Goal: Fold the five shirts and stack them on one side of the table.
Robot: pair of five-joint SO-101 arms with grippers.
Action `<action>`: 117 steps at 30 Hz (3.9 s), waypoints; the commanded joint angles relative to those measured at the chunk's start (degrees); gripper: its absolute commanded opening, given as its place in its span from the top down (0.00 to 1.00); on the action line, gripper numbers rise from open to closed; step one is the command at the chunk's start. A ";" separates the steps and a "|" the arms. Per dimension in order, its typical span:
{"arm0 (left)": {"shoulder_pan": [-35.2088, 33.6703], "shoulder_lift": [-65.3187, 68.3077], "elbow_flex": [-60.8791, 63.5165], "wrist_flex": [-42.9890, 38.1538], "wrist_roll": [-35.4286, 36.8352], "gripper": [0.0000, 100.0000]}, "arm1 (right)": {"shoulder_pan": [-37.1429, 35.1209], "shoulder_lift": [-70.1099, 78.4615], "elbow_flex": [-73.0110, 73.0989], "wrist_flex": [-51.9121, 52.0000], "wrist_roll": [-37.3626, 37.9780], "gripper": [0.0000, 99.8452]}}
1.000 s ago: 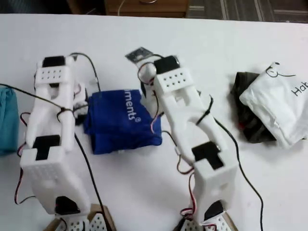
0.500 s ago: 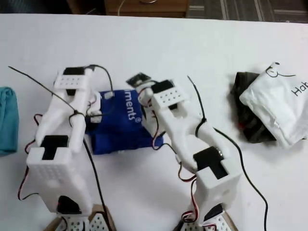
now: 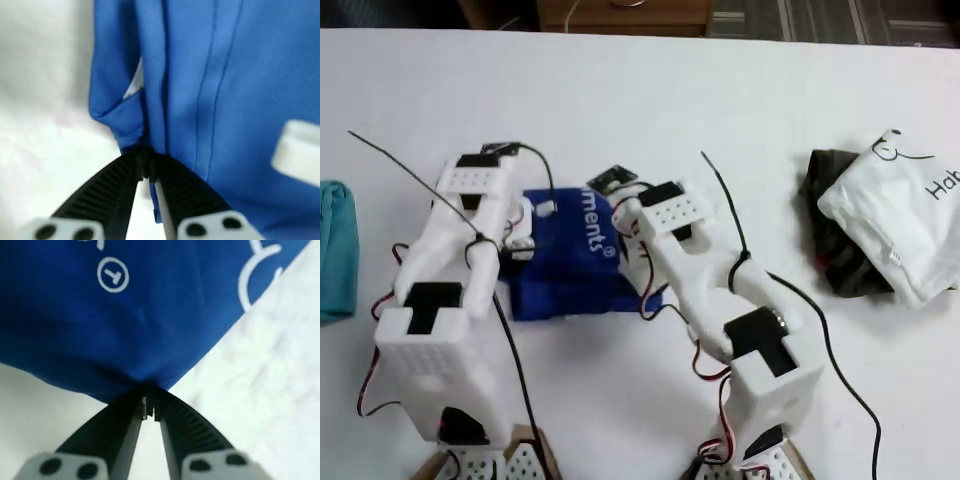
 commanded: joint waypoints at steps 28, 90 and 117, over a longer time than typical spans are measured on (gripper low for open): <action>-27.78 -13.63 -26.86 22.07 -16.97 0.97 | 8.48 -21.67 -7.12 0.40 -0.53 0.87; -60.04 -13.89 -8.22 21.01 -35.87 0.97 | 1.80 37.85 -76.75 24.31 -15.21 0.98; -60.04 -14.07 -8.66 22.42 -35.87 0.97 | 29.93 14.90 -82.11 26.59 4.31 0.98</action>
